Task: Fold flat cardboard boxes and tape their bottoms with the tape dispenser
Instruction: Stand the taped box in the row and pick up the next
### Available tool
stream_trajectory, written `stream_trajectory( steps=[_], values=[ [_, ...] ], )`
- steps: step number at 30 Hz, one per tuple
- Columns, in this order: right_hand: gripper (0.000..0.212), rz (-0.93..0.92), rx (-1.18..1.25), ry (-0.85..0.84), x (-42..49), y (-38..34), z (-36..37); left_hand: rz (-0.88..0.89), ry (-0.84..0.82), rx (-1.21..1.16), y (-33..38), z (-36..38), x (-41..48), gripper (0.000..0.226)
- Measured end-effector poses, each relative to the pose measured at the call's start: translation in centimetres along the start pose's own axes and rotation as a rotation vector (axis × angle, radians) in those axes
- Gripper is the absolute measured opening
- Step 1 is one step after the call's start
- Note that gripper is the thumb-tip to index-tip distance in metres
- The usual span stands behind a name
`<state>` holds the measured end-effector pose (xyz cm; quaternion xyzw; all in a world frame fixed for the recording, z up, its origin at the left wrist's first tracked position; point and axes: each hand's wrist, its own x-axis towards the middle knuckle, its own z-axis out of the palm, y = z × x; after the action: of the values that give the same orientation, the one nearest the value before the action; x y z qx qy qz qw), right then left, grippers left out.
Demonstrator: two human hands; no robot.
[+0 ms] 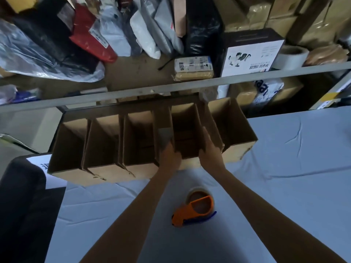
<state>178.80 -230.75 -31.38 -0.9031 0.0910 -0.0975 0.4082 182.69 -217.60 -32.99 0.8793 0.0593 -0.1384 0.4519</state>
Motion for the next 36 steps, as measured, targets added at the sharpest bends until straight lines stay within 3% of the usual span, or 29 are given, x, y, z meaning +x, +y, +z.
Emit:
stream_trajectory(
  steps=[6,11,15,18,21,23,25,28,31,36],
  values=[
    [0.071,-0.007,-0.031,-0.044,0.5,0.4,0.5,0.028,0.013,0.018,0.2,-0.1,0.2,0.042],
    [0.072,0.015,-0.098,-0.12,0.8,-0.4,-0.3,-0.022,-0.022,-0.12,2.4,-1.4,-1.4,0.056],
    [0.051,-0.058,-0.242,-0.042,0.3,-1.6,-1.8,0.183,0.11,-0.126,4.8,-4.9,-3.4,0.05],
    [0.047,-0.221,-0.348,0.039,-1.1,-3.3,-2.8,0.233,0.286,0.115,3.2,-7.3,-4.0,0.045],
    [0.041,-0.394,-0.283,0.039,-3.6,-4.7,-2.5,0.121,0.19,0.536,-0.4,-7.5,-4.9,0.04],
    [0.037,-0.478,-0.215,-0.005,-5.6,-4.9,-1.5,0.18,0.128,0.851,-2.4,-6.7,-5.9,0.026],
    [0.032,-0.497,-0.174,-0.099,-7.6,-4.5,-0.5,0.216,0.137,0.941,-3.3,-6.1,-7.0,0.012],
    [0.032,-0.459,-0.174,-0.265,-9.7,-3.1,0.4,0.206,0.182,0.893,-3.8,-5.9,-8.6,0.015],
    [0.046,-0.427,-0.174,-0.409,-11.0,-2.0,0.9,0.258,0.192,0.82,-4.1,-6.7,-10.7,0.015],
    [0.056,-0.34,-0.062,-0.45,-11.9,-3.2,1.6,0.278,0.078,0.525,-4.3,-11.3,-15.5,0.023]
  ],
)
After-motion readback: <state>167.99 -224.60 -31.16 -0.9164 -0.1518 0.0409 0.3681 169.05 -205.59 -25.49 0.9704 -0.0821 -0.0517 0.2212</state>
